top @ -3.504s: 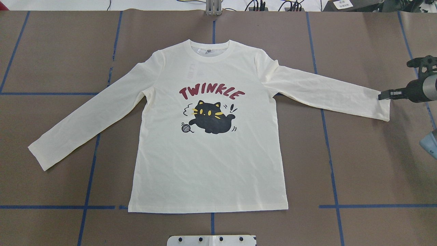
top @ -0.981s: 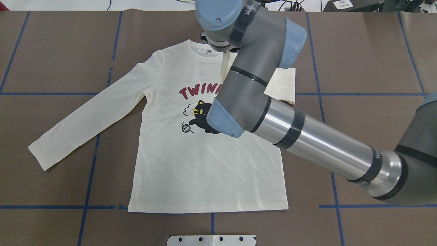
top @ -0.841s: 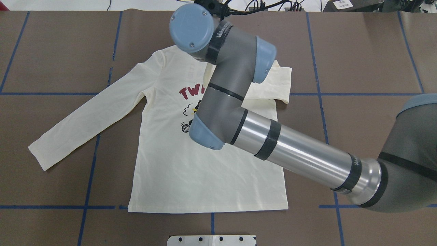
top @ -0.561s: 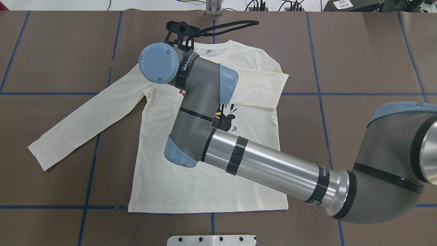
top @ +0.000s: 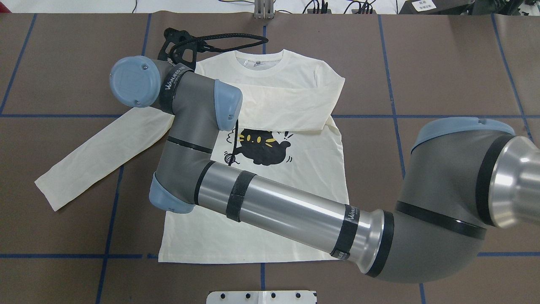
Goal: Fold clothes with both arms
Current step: 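Lift the grasped sleeve and carry it across the shirt body with the right gripper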
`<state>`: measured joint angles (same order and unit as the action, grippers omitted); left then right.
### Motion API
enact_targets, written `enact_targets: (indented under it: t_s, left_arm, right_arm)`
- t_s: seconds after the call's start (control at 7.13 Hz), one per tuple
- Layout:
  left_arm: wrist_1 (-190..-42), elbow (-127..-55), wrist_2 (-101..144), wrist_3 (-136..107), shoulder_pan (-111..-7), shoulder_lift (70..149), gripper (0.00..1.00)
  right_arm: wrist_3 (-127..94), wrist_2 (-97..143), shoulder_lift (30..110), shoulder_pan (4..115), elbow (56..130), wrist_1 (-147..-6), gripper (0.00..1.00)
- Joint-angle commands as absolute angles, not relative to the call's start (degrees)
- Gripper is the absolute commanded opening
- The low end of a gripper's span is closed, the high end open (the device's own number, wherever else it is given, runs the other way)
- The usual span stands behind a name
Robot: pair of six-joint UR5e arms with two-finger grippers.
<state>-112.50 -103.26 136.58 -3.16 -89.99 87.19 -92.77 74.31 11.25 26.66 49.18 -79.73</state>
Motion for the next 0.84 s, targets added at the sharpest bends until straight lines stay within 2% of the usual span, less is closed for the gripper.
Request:
enact_targets:
  t_s: [0.0,0.14,0.28,0.56,0.7]
  left_arm:
    - [-112.5,-103.1,136.6,-3.2,-90.0,87.2,1.00]
    - [-112.5,-103.1,136.6,-3.3,-89.9,87.2,1.00]
    - [-112.5,-103.0,136.5,-3.3,-90.0,87.2,1.00]
    - [-112.5,-102.9,136.6,-3.5,-89.8,87.4,1.00]
    - [-114.8,-103.7,136.5,-3.4,-89.8,87.5,1.00]
  right_arm:
    - [-95.4,74.4,8.5,26.3,47.6,-79.5,0.23]
    - [-96.5,74.7,6.5,26.3,46.2,-79.6,0.36]
    - [-95.5,74.8,6.3,26.4,45.7,-79.7,0.99]
    - [-91.8,81.6,6.2,29.8,46.4,-80.1,1.00]
    - [-88.0,88.7,6.8,33.9,49.7,-84.5,1.00]
